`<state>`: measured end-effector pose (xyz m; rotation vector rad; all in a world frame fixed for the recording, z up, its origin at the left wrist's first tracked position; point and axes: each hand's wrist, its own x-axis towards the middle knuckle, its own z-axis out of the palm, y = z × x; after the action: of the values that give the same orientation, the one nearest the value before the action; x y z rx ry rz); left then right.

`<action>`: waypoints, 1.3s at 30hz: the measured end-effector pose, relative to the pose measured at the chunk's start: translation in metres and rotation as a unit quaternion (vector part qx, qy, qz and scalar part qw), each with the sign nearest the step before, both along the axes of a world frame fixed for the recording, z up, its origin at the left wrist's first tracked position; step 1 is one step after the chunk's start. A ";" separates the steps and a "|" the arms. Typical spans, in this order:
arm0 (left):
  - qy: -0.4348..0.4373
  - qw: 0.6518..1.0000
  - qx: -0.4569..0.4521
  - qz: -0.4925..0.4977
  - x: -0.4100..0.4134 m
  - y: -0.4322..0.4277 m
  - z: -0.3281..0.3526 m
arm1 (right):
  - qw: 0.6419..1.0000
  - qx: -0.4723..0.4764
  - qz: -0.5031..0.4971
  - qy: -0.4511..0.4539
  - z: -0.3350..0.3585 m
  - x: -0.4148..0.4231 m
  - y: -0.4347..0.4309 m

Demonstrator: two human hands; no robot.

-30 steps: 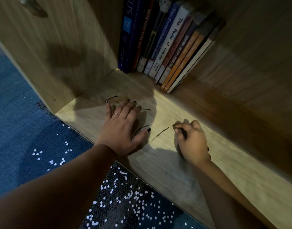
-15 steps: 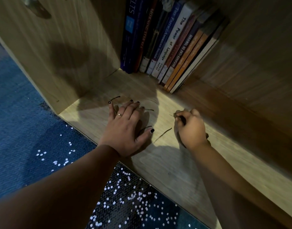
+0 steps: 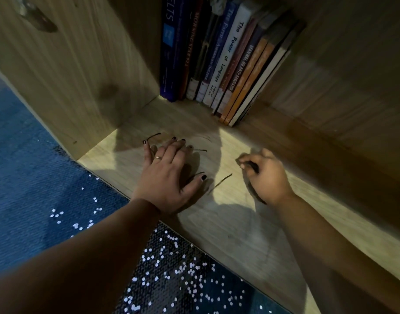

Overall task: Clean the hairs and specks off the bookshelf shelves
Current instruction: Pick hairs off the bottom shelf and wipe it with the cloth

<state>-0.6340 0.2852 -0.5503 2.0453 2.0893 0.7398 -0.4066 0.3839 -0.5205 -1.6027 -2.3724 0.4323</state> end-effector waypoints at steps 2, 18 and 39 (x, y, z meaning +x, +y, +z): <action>0.000 1.000 0.001 -0.001 0.000 0.000 0.000 | 1.000 0.000 -0.014 -0.013 0.001 0.018 -0.007; 0.007 1.000 0.010 0.004 0.002 0.000 -0.002 | 0.999 -0.011 -0.008 0.039 -0.005 -0.018 0.002; 0.028 1.000 0.004 0.006 0.001 0.002 -0.005 | 0.993 0.007 -0.098 0.072 -0.014 -0.011 -0.034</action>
<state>-0.6326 0.2873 -0.5552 2.0829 2.1329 0.7021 -0.4175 0.3497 -0.5346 -1.7161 -2.0856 0.4723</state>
